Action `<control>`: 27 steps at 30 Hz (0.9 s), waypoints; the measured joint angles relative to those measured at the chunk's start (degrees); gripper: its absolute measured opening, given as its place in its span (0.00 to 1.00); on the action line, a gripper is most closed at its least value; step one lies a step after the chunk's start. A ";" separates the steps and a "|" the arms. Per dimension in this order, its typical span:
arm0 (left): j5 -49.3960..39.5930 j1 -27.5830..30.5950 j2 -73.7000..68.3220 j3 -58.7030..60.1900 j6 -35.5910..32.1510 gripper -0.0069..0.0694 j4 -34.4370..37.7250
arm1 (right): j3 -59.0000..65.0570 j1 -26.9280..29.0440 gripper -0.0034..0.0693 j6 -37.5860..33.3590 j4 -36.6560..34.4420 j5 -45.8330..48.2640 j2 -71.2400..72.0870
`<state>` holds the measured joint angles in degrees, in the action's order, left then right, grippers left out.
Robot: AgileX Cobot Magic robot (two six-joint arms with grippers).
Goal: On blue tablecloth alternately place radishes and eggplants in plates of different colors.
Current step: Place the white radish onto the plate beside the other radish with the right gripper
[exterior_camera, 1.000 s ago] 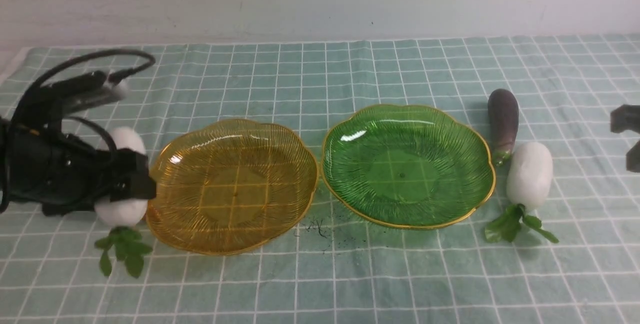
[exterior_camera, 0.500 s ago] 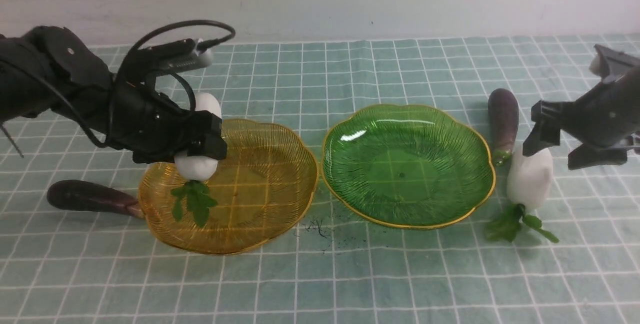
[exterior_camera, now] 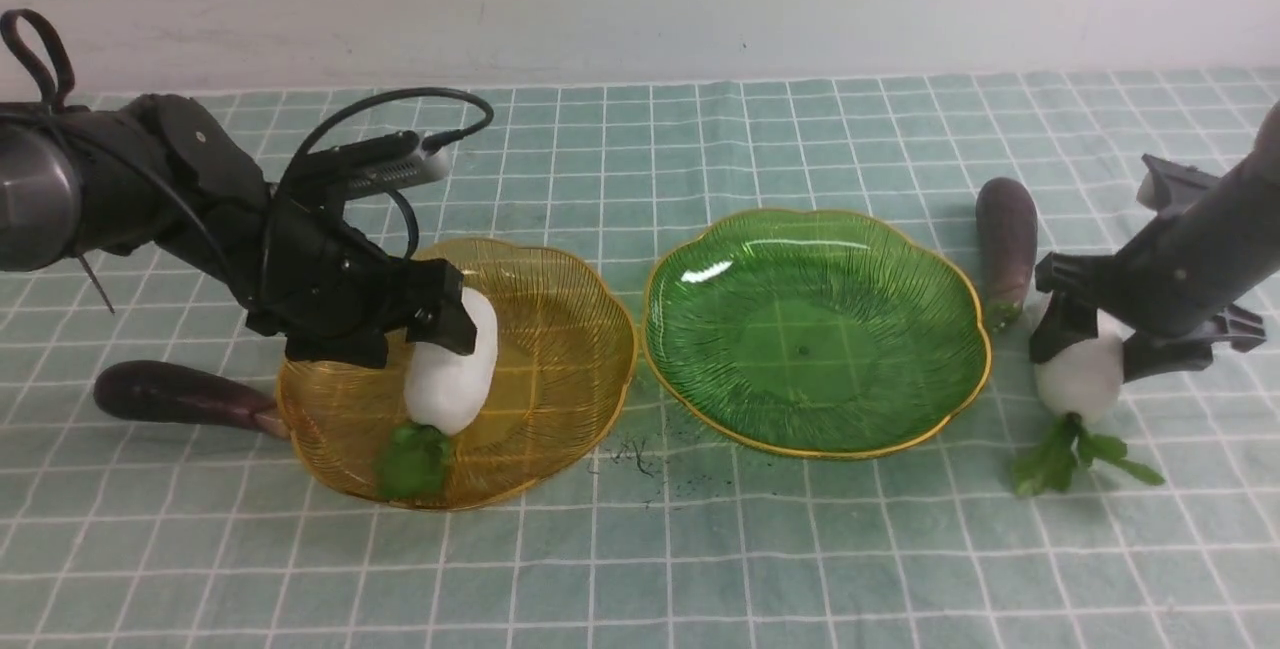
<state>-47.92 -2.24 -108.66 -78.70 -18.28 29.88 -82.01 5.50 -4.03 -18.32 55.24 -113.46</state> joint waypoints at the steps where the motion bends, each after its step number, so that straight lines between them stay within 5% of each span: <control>1: -1.69 0.38 0.00 -1.17 0.61 0.81 -0.11 | -0.59 0.18 0.69 0.16 -0.07 1.19 1.26; 4: -6.42 2.12 0.14 -4.50 1.80 0.65 -0.36 | -2.03 0.17 0.69 0.09 -1.66 2.06 5.25; 7: -11.22 5.03 1.61 -7.21 1.97 0.31 -1.02 | -3.60 -2.60 0.69 -1.90 -8.29 0.60 10.94; 9: -12.43 7.09 3.53 -7.67 1.55 0.17 -1.51 | -4.43 -6.54 0.69 -4.76 -14.33 -1.47 12.48; 18: -14.63 20.31 9.89 -4.80 1.31 0.08 -1.82 | -9.29 -26.15 0.69 -10.85 -25.68 -9.70 4.58; 27: -11.47 28.55 12.77 8.19 1.31 0.08 1.51 | -23.46 -34.94 0.69 -10.84 -26.09 -9.32 -11.56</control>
<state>-59.39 26.31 -95.89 -70.51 -16.98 31.38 -105.47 -29.44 -14.87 -44.41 45.91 -125.02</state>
